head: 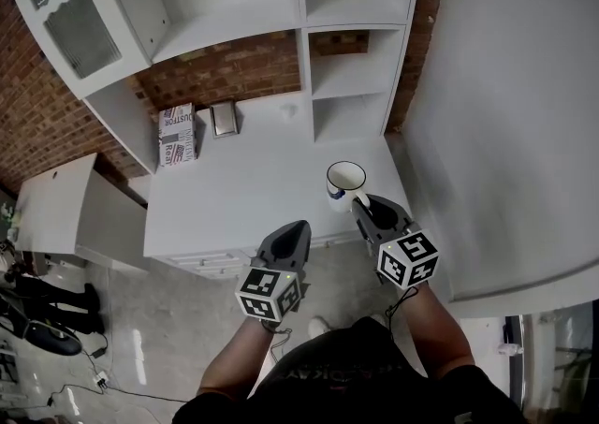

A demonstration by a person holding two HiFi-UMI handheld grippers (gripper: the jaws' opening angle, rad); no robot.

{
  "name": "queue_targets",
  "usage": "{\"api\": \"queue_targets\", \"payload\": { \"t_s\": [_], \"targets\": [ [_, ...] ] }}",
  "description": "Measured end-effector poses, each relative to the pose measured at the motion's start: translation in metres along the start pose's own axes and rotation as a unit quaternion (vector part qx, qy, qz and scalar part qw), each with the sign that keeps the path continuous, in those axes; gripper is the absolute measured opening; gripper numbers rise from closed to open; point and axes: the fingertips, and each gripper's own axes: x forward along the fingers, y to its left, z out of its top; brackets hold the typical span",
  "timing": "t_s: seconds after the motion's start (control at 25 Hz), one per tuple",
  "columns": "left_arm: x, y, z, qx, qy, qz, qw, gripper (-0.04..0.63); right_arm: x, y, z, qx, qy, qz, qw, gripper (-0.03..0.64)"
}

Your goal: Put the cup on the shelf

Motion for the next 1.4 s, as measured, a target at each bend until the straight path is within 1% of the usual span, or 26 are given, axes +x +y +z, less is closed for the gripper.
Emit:
{"api": "queue_targets", "payload": {
  "t_s": [0.24, 0.52, 0.84, 1.16, 1.4],
  "targets": [
    [0.011, 0.011, 0.004, -0.002, -0.001, -0.001, 1.0000, 0.005, 0.017, -0.007, -0.003, 0.000, 0.006, 0.000, 1.000, 0.058],
    [0.044, 0.019, 0.008, 0.002, -0.002, 0.007, 1.0000, 0.005, 0.043, -0.034, -0.006, 0.001, 0.014, 0.017, 1.000, 0.058],
    [0.116, 0.031, 0.015, -0.003, 0.000, 0.025, 0.9997, 0.005, 0.083, -0.101, -0.011, 0.002, 0.026, 0.033, 0.999, 0.058],
    [0.191, 0.043, 0.011, -0.006, 0.001, 0.024, 0.9997, 0.005, 0.125, -0.165, -0.023, -0.003, 0.041, 0.041, 0.998, 0.058],
    [0.235, 0.057, 0.004, 0.008, -0.001, 0.039, 0.9992, 0.005, 0.154, -0.206, -0.033, -0.013, 0.048, 0.038, 0.998, 0.058]
  ]
}}
